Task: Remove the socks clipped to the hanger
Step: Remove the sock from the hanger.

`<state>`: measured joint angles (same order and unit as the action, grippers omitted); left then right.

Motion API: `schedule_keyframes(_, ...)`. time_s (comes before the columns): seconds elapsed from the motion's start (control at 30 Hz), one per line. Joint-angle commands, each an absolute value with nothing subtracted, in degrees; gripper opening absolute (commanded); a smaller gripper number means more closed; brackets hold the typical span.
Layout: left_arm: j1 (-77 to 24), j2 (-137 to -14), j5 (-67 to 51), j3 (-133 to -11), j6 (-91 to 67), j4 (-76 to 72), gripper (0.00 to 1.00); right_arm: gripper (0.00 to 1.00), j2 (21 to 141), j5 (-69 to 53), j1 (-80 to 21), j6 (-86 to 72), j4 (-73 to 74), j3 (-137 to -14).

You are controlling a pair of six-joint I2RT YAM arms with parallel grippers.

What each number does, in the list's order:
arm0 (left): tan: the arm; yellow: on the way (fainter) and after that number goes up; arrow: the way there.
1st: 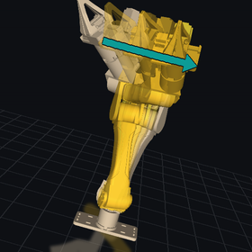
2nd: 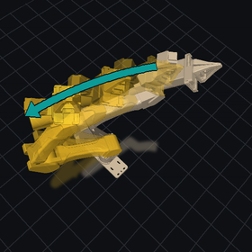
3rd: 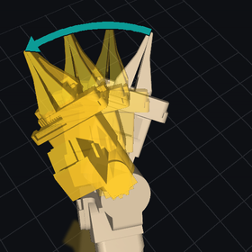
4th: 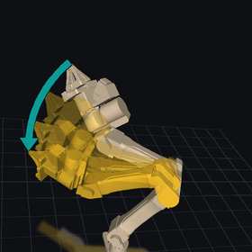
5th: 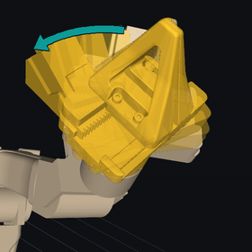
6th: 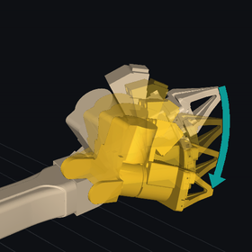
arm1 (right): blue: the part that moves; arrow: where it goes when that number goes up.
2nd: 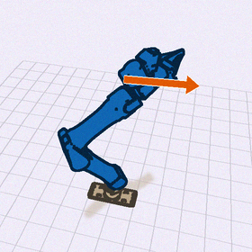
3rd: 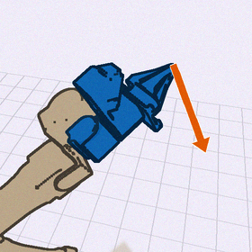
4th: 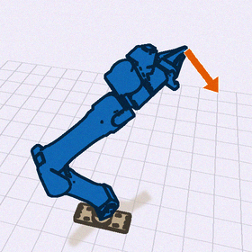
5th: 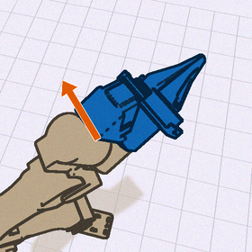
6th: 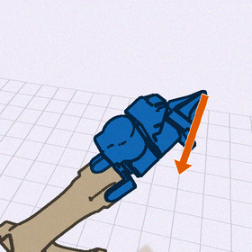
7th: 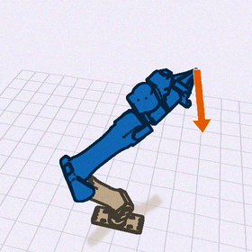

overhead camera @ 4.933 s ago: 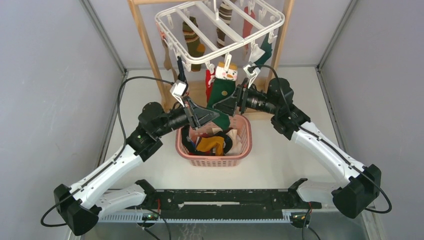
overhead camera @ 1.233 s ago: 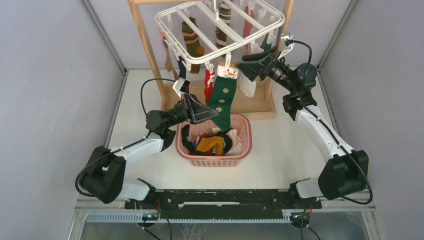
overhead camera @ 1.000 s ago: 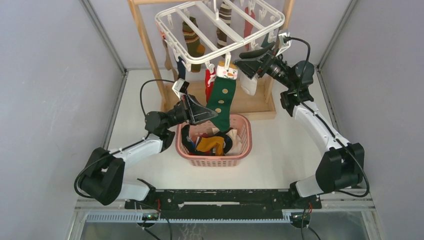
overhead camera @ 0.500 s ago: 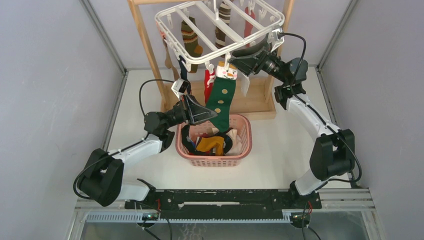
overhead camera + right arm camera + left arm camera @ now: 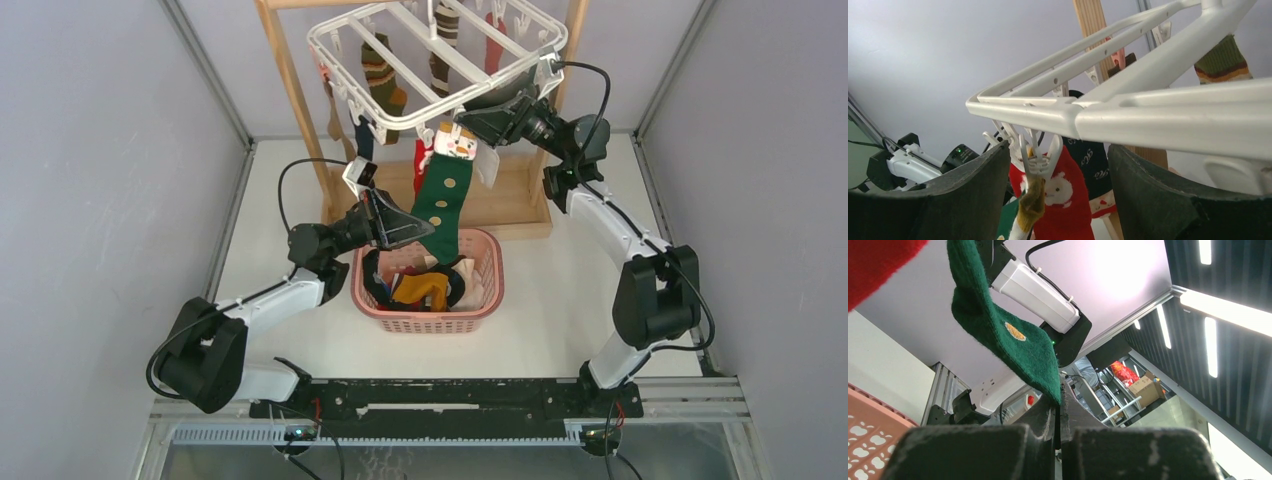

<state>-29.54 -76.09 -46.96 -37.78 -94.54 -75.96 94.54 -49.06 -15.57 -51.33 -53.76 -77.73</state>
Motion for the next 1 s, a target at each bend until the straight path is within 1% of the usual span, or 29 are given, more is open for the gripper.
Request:
schedule_keyframes(0.0,-29.15,-74.97,-47.67,-36.96,-94.79,-79.70,0.00,0.77,95.25,-49.83,-16.27,-53.93,-58.72,-81.16)
schedule_keyframes(0.3,-29.18,-75.22,-48.03,-36.91,-94.62,-79.77,0.00,0.69,96.28,-50.25,-16.28,-55.69,-60.79,-81.84)
schedule_keyframes(0.43,-29.18,-75.41,-48.09,-36.96,-94.59,-79.78,0.00,0.68,95.92,-50.36,-16.02,-55.90,-61.00,-81.65)
schedule_keyframes(0.57,-29.18,-75.56,-48.14,-37.00,-94.53,-79.81,0.00,0.72,95.54,-50.21,-15.62,-55.99,-61.04,-81.39)
schedule_keyframes(0.67,-29.18,-75.67,-48.15,-37.01,-94.55,-79.81,0.00,0.72,95.22,-50.19,-15.33,-56.01,-61.02,-81.21)
schedule_keyframes(0.97,-29.18,-76.05,-48.12,-37.00,-94.54,-79.82,0.00,0.65,95.01,-50.51,-14.51,-57.28,-62.20,-80.86)
